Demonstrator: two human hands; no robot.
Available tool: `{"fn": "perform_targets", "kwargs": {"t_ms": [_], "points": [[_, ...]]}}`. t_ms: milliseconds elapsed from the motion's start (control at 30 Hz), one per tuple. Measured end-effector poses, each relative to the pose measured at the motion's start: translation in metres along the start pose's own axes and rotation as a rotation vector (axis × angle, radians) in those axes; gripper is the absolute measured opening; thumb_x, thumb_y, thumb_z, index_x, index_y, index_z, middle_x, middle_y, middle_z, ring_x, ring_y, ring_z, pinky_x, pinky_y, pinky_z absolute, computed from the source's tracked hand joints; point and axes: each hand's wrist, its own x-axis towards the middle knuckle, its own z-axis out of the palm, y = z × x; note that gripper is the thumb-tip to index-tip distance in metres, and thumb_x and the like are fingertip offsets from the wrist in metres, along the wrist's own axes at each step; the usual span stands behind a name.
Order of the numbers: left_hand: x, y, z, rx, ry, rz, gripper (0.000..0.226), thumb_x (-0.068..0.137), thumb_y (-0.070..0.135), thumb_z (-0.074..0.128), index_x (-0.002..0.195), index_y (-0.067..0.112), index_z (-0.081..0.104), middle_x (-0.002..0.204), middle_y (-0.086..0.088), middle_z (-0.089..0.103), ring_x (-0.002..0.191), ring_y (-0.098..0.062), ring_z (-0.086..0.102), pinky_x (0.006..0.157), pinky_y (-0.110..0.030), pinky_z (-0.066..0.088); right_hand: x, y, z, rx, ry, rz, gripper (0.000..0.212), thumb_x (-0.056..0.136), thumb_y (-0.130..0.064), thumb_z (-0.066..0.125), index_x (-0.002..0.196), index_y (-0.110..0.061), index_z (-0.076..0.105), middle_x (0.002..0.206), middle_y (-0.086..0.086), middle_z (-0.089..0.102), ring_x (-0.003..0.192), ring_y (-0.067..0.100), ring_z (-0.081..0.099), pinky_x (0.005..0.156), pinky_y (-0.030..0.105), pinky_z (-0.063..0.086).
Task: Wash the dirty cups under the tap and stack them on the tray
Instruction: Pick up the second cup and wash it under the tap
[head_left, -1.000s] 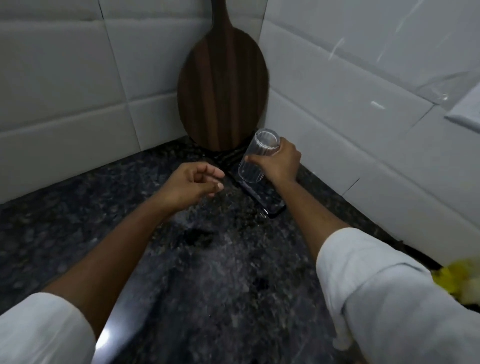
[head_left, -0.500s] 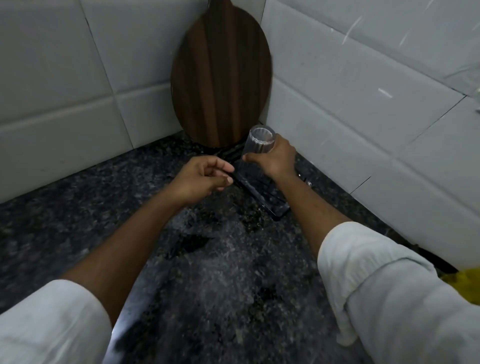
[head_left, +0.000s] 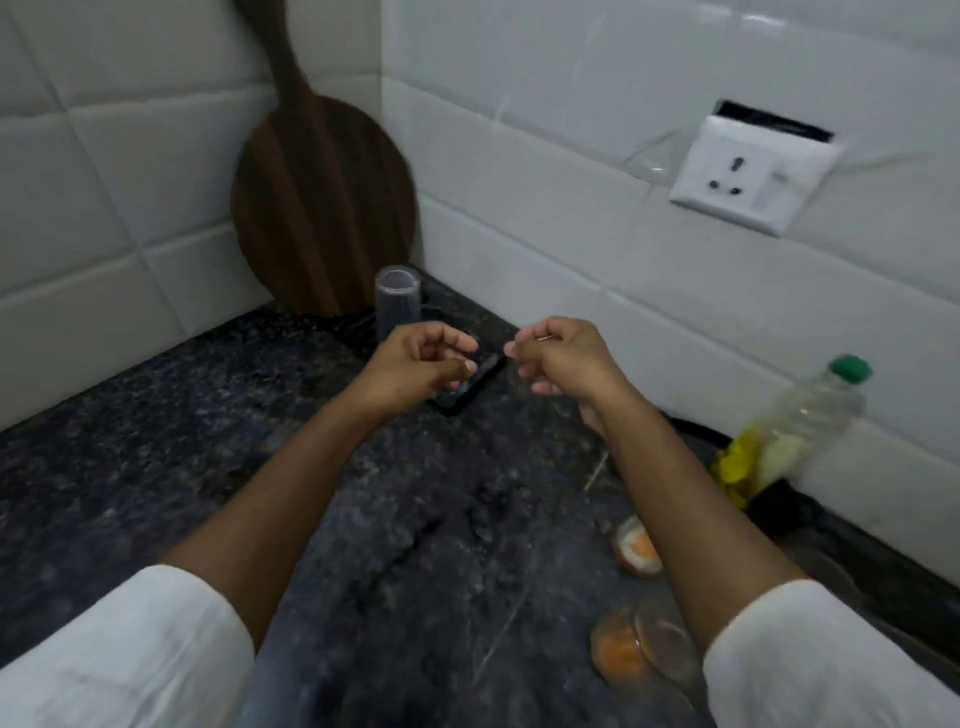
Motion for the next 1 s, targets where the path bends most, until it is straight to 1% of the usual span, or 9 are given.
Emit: {"fn": "perform_targets", "kwargs": {"t_ms": [100, 267, 367, 433, 533, 633, 800, 933, 1000], "points": [[-0.032, 0.032, 0.052, 0.032, -0.071, 0.052, 0.019, 0.088, 0.003, 0.068, 0.107, 0.005, 0.064, 0.078, -0.005, 0.063, 0.053, 0.003, 0.061, 0.049, -0.009, 0.043, -0.055, 0.015, -0.055, 0.026, 0.039, -0.011, 0.017, 0.076, -0.025, 0.075, 0.088, -0.015, 0.07, 0.087, 0.004, 0.075, 0.069, 0.012, 0.066, 0.064, 0.029, 0.055], [-0.095, 0.063, 0.133, 0.074, -0.163, 0.127, 0.021, 0.088, -0.005, 0.066, 0.109, -0.003, 0.063, 0.077, -0.004, 0.063, 0.055, 0.008, 0.061, 0.049, -0.006, 0.043, -0.144, 0.056, -0.129, 0.041, 0.143, -0.029, 0.016, 0.076, -0.023, 0.074, 0.085, -0.012, 0.07, 0.078, 0.005, 0.072, 0.061, 0.011, 0.062, 0.056, 0.025, 0.05], [-0.124, 0.061, 0.163, 0.131, -0.21, 0.121, 0.021, 0.086, -0.005, 0.068, 0.105, 0.003, 0.063, 0.079, -0.003, 0.064, 0.059, 0.006, 0.063, 0.052, -0.007, 0.044, -0.186, 0.091, -0.149, 0.016, 0.162, -0.024, 0.011, 0.078, -0.022, 0.075, 0.078, -0.016, 0.066, 0.068, 0.0, 0.067, 0.058, 0.01, 0.059, 0.05, 0.021, 0.046], [-0.139, 0.055, 0.176, 0.159, -0.205, 0.096, 0.023, 0.085, -0.003, 0.07, 0.103, 0.008, 0.063, 0.082, -0.002, 0.063, 0.062, 0.005, 0.062, 0.053, -0.007, 0.045, -0.205, 0.114, -0.15, -0.062, 0.152, -0.019, 0.016, 0.075, -0.026, 0.077, 0.08, -0.017, 0.065, 0.07, -0.003, 0.065, 0.065, 0.013, 0.061, 0.056, 0.028, 0.05], [-0.152, 0.044, 0.185, 0.117, -0.156, 0.041, 0.021, 0.087, 0.0, 0.067, 0.099, 0.016, 0.062, 0.086, 0.001, 0.063, 0.064, 0.006, 0.062, 0.052, -0.009, 0.046, -0.218, 0.14, -0.134, -0.291, 0.044, -0.012, 0.062, 0.061, -0.044, 0.085, 0.11, -0.018, 0.056, 0.1, 0.0, 0.062, 0.092, 0.019, 0.06, 0.078, 0.041, 0.053], [-0.157, 0.035, 0.184, 0.08, -0.121, -0.017, 0.018, 0.09, 0.005, 0.065, 0.098, 0.022, 0.062, 0.089, 0.0, 0.065, 0.076, -0.008, 0.061, 0.063, -0.019, 0.049, -0.218, 0.159, -0.104, -0.426, 0.0, -0.083, 0.097, 0.046, -0.053, 0.086, 0.125, -0.018, 0.043, 0.12, 0.005, 0.054, 0.107, 0.027, 0.054, 0.082, 0.044, 0.051], [-0.158, 0.028, 0.182, 0.046, -0.115, -0.032, 0.021, 0.091, 0.003, 0.064, 0.111, 0.009, 0.062, 0.087, -0.003, 0.064, 0.074, -0.009, 0.06, 0.054, -0.01, 0.047, -0.217, 0.186, -0.062, -0.215, 0.181, -0.074, 0.077, 0.057, -0.034, 0.09, 0.121, -0.02, 0.05, 0.111, 0.001, 0.064, 0.098, 0.022, 0.061, 0.071, 0.034, 0.051], [-0.155, 0.024, 0.185, 0.033, -0.139, -0.014, 0.021, 0.091, -0.001, 0.062, 0.112, 0.003, 0.061, 0.081, -0.005, 0.062, 0.068, -0.006, 0.059, 0.05, -0.007, 0.044, -0.221, 0.199, -0.046, -0.109, 0.347, -0.089, 0.073, 0.057, -0.035, 0.087, 0.122, -0.03, 0.055, 0.108, -0.007, 0.069, 0.096, 0.014, 0.065, 0.073, 0.034, 0.056], [-0.149, 0.025, 0.193, 0.035, -0.172, -0.001, 0.02, 0.091, -0.002, 0.062, 0.11, 0.003, 0.062, 0.079, -0.004, 0.063, 0.062, -0.002, 0.061, 0.049, -0.007, 0.044, -0.231, 0.199, -0.053, -0.046, 0.401, -0.096, 0.066, 0.055, -0.037, 0.087, 0.114, -0.031, 0.058, 0.104, -0.01, 0.069, 0.093, 0.01, 0.065, 0.073, 0.036, 0.056]]}}
